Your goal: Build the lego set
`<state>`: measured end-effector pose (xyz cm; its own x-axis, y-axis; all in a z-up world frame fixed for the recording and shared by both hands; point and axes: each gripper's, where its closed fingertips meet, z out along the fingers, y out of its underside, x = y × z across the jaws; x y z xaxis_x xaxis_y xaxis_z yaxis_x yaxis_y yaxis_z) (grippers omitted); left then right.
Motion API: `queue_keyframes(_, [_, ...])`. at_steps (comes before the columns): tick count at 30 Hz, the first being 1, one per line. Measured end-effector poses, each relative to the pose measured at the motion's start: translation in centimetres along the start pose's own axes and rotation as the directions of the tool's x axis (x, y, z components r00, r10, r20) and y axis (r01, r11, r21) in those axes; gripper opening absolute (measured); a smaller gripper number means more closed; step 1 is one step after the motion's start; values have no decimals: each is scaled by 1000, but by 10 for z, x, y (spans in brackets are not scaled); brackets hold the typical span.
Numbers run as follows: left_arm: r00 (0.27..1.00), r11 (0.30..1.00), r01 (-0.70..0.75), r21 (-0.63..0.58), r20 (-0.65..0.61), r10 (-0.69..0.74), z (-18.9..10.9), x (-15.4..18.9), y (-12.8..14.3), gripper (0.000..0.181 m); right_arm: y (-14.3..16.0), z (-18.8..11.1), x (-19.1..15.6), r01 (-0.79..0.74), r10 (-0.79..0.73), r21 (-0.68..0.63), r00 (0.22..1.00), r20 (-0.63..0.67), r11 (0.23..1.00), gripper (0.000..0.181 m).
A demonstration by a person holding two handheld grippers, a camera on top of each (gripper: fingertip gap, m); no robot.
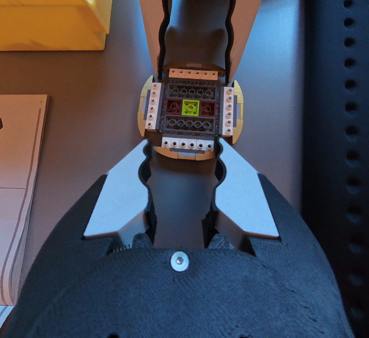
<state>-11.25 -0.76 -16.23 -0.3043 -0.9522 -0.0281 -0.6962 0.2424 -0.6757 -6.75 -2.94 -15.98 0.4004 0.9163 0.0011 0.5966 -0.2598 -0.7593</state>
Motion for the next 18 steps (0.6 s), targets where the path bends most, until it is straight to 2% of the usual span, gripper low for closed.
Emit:
queue_keyframes(9, [999, 999, -31, -9, 17, 32, -1, 0, -1, 59, -1, -2, 1, 8, -8, 3, 1000, -3, 1000, 66])
queue_keyframes(18, [953, 968, -246, -45, 170, 250, -5, -2, -9, 59, -13, -22, 13, -320, 308, 112, 945, 110, 941, 61])
